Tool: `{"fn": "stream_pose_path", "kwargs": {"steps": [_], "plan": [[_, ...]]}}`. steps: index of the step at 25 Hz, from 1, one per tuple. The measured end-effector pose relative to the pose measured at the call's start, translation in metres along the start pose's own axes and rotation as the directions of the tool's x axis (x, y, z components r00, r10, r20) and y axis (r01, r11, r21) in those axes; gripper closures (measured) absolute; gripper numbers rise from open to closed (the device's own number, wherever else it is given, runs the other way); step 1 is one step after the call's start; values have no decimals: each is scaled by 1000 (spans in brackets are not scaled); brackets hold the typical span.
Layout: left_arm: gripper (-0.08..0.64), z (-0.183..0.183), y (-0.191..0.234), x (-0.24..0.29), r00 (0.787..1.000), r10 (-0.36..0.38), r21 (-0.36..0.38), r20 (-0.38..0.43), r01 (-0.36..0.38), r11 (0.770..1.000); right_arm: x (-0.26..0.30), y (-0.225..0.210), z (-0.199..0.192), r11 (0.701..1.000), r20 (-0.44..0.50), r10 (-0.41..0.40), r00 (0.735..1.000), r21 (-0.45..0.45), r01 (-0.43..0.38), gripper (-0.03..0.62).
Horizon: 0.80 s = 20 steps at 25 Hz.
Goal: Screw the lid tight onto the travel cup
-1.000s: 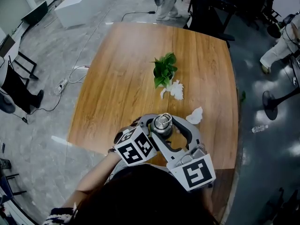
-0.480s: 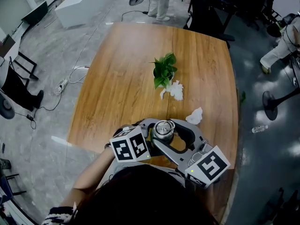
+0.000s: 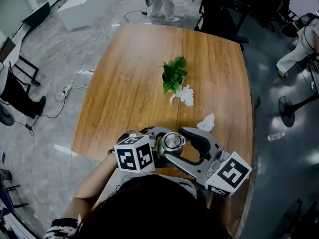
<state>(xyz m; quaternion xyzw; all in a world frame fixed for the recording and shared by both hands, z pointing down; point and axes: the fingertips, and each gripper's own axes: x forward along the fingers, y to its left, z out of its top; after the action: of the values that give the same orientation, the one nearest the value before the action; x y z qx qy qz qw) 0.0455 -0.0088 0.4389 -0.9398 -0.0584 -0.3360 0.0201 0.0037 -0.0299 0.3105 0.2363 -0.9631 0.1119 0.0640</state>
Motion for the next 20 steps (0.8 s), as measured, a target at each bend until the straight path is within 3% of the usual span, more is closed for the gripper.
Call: {"fn": "stream_pose_path", "kwargs": {"steps": [2,4,9,12,14,16,20], "plan": [[160,1,-8,0,999,-48,50,-12,48,998,-1,6,-1,996,4,85,996,2,-85,328],[160,5,-9,0,998,-58,49,8,58,997,0,8,3,995,36,98,994,-20,-98,330],[160,14,2,-2,997,2,-59,83,3,998,1,-2,10,998,105,-44,994,-44,49,330],[160,12,14,-2,995,83,-119,55,-76,990,3,-10,8,984,96,-164,982,-59,170,330],[160,8,20,-1,992,123,-124,22,-119,985,4,-12,5,979,66,-193,979,-49,197,330],[160,3,20,-1,993,115,-98,7,-113,989,2,-6,4,990,43,-135,990,-36,137,327],[160,3,2,-5,1000,-5,2,22,5,1000,-5,6,2,999,17,33,999,-39,-33,322]]}}
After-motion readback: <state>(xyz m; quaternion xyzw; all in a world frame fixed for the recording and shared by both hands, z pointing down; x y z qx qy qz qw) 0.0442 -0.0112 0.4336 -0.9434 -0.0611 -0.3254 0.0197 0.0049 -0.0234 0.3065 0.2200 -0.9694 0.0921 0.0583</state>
